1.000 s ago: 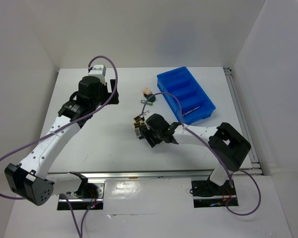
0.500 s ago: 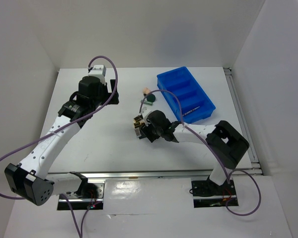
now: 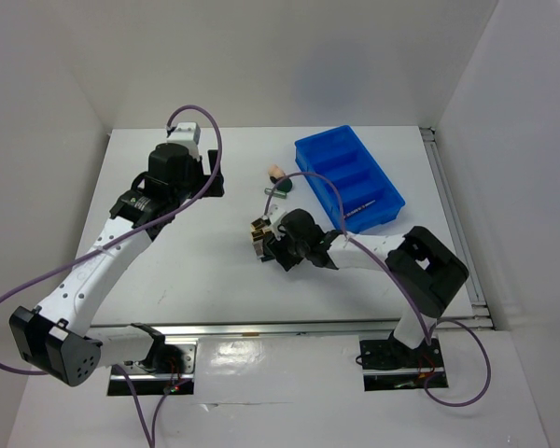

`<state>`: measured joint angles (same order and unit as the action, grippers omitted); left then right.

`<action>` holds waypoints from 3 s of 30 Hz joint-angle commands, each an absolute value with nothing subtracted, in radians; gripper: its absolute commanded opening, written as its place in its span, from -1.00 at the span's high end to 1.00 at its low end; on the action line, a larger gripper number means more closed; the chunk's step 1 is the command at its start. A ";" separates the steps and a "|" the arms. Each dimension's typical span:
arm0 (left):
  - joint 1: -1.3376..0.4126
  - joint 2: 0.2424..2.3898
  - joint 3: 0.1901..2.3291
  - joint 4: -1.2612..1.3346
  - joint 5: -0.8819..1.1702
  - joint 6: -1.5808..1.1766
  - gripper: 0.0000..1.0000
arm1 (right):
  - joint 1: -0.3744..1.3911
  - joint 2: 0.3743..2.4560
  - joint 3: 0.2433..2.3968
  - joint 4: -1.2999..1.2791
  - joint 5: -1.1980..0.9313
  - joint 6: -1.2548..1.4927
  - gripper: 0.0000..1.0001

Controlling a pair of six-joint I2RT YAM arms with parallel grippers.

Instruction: Organize the makeup

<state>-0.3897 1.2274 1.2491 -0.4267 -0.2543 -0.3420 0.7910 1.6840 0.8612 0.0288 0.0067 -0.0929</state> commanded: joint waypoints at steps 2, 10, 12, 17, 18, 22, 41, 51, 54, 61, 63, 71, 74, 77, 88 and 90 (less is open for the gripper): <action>-0.391 1.229 1.269 -0.408 -0.241 -0.327 -0.99 | 0.776 1.704 0.836 0.086 -0.021 -0.087 -0.29; -0.391 1.229 1.269 -0.408 -0.241 -0.327 -0.99 | 0.776 1.717 0.836 0.038 -0.043 -0.068 -0.23; -0.391 1.229 1.269 -0.408 -0.241 -0.327 -0.99 | 0.776 1.703 0.847 0.017 -0.055 -0.058 -0.07; -0.391 1.229 1.259 -0.408 -0.241 -0.327 -0.99 | 0.851 1.712 0.877 -0.070 0.023 -0.058 0.46; -0.391 1.229 1.259 -0.408 -0.241 -0.327 -0.99 | 0.879 1.712 0.894 -0.084 0.040 -0.069 0.55; -0.391 1.229 1.259 -0.408 -0.241 -0.327 -0.99 | 0.937 1.749 0.931 -0.159 0.112 -0.069 0.83; -0.391 1.230 1.250 -0.397 -0.210 -0.337 -0.99 | 0.461 1.356 1.065 -0.350 0.034 0.545 1.00; -0.391 1.212 1.241 -0.397 -0.219 -0.337 -0.99 | 0.072 1.115 0.762 -0.037 -0.060 0.978 1.00; -0.391 1.212 1.241 -0.397 -0.210 -0.337 -0.99 | 0.063 1.146 0.787 -0.090 -0.006 1.038 1.00; -0.391 1.221 1.241 -0.397 -0.201 -0.347 -0.99 | 0.063 1.124 0.703 -0.015 0.123 1.224 0.92; -0.391 1.221 1.250 -0.397 -0.201 -0.347 -0.99 | 0.063 1.135 0.690 -0.006 0.132 1.238 0.92; -0.391 1.230 1.259 -0.407 -0.210 -0.337 -0.99 | 0.063 1.170 0.669 0.040 0.179 1.264 0.59; -0.391 1.241 1.269 -0.407 -0.201 -0.337 -0.99 | 0.063 1.210 0.689 0.040 0.170 1.253 0.18; -0.391 1.241 1.269 -0.407 -0.201 -0.337 -0.99 | 0.063 1.233 0.699 0.040 0.161 1.239 -0.21; -0.391 1.241 1.259 -0.407 -0.201 -0.337 -0.99 | 0.133 1.224 0.782 0.119 0.137 0.920 0.20; -0.391 1.250 1.259 -0.407 -0.201 -0.337 -0.99 | 0.222 1.244 0.820 0.184 0.077 0.757 0.36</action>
<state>-0.3897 1.2423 1.2388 -0.4267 -0.2108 -0.3435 0.1253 1.2400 0.7238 0.0391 0.1371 1.0065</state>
